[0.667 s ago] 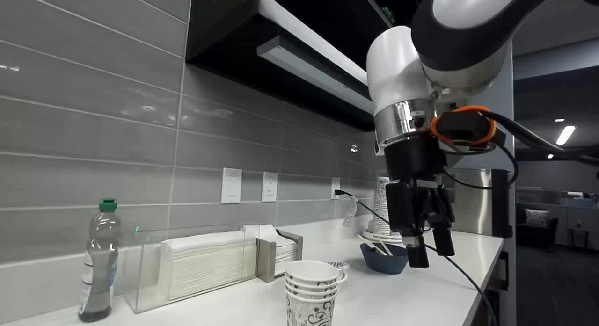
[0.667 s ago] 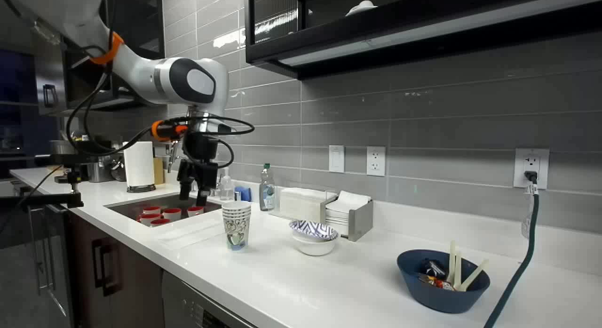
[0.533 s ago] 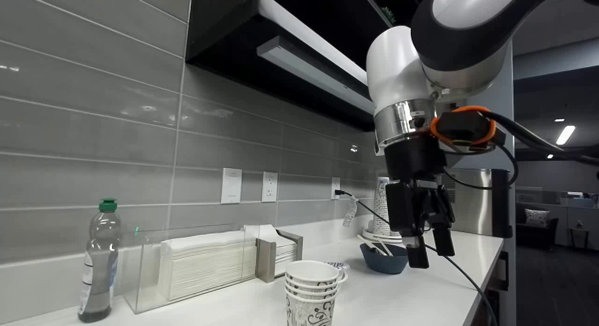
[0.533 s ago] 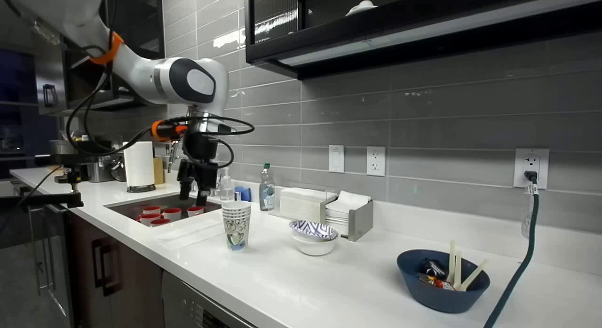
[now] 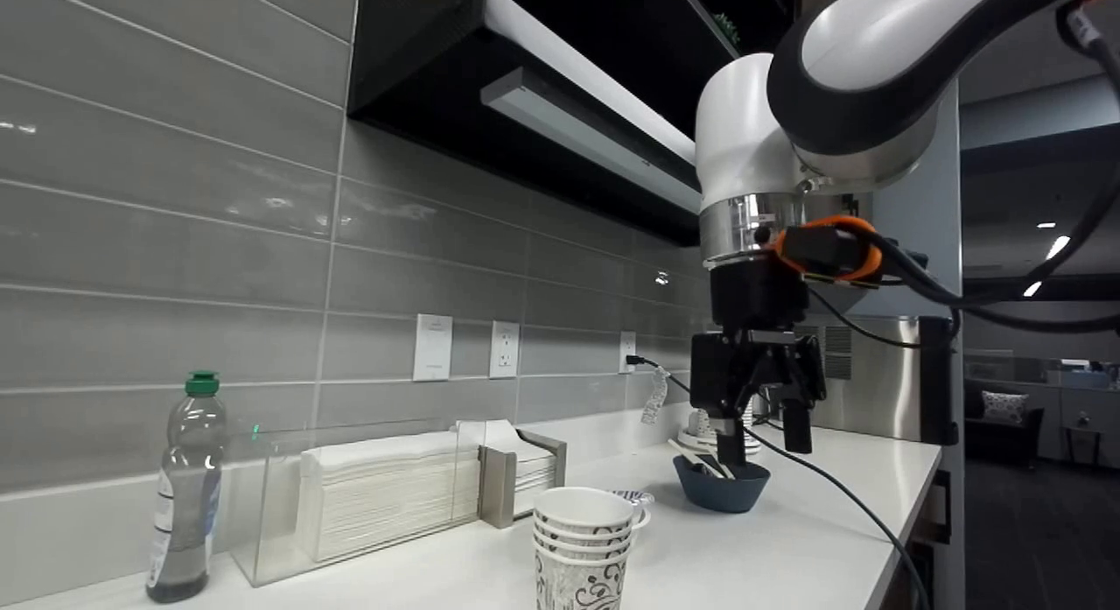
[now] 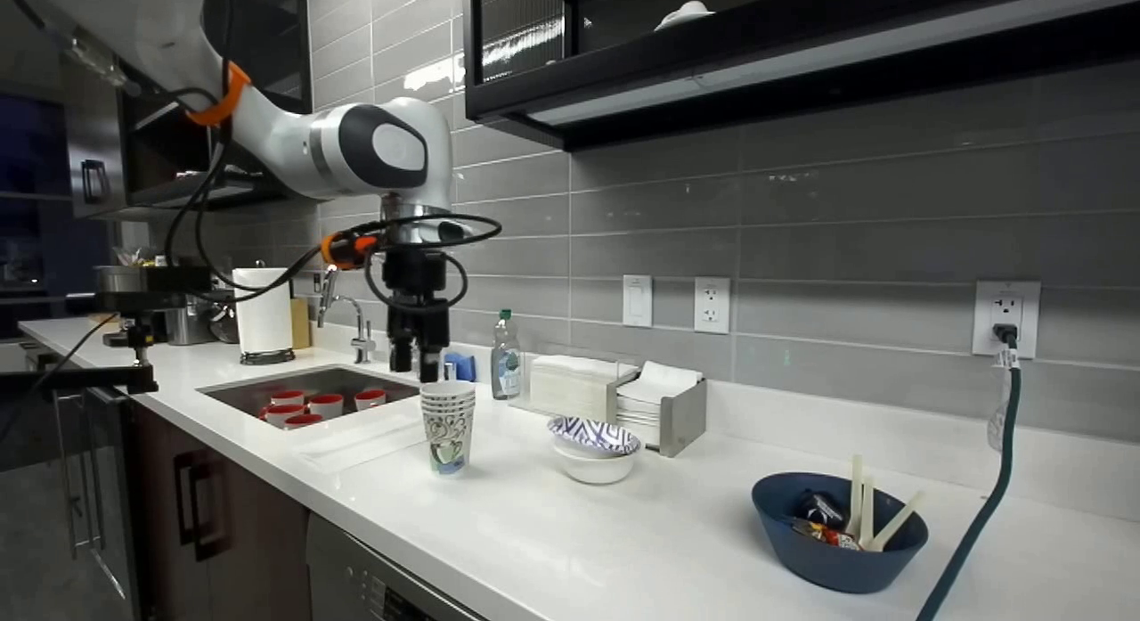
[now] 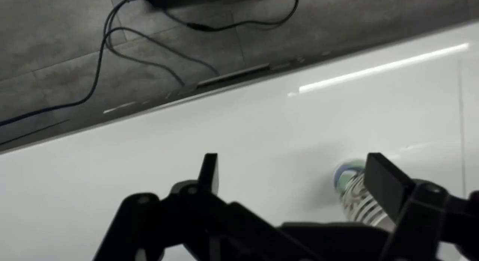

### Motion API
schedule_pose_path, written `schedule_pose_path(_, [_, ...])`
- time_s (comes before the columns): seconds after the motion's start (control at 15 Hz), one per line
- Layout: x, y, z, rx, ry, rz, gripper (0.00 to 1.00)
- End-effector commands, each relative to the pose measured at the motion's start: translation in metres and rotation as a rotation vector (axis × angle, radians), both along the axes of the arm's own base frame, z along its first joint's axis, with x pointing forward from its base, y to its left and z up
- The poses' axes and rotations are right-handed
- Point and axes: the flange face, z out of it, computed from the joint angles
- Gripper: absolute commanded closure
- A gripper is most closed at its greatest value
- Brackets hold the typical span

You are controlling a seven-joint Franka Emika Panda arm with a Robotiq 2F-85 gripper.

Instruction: Put the plush in the other bowl

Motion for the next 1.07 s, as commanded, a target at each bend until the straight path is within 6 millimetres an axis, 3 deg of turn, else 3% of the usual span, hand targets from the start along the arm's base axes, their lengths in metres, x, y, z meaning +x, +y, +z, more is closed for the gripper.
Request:
schedule_pose_path(0.0, [0.032, -0.057, 0.012, -0.155, -0.128, -0.034, 0.00])
schedule_pose_path(0.13, [0.053, -0.082, 0.008, -0.246, -0.197, -0.061, 0.00])
schedule_pose_path(0.33, [0.085, -0.133, -0.009, -0.289, -0.210, -0.254, 0.00])
schedule_pose_path(0.4, [0.086, -0.138, -0.010, -0.308, -0.182, -0.307, 0.00])
schedule_pose_path(0.47, [0.067, -0.127, -0.006, -0.274, -0.196, -0.223, 0.00])
schedule_pose_path(0.67, [0.090, -0.150, -0.018, -0.270, -0.177, -0.329, 0.00])
schedule_pose_path(0.8, [0.105, -0.190, -0.020, -0.232, -0.195, -0.376, 0.00])
schedule_pose_path(1.0, [0.122, -0.270, -0.024, -0.196, -0.229, -0.414, 0.00])
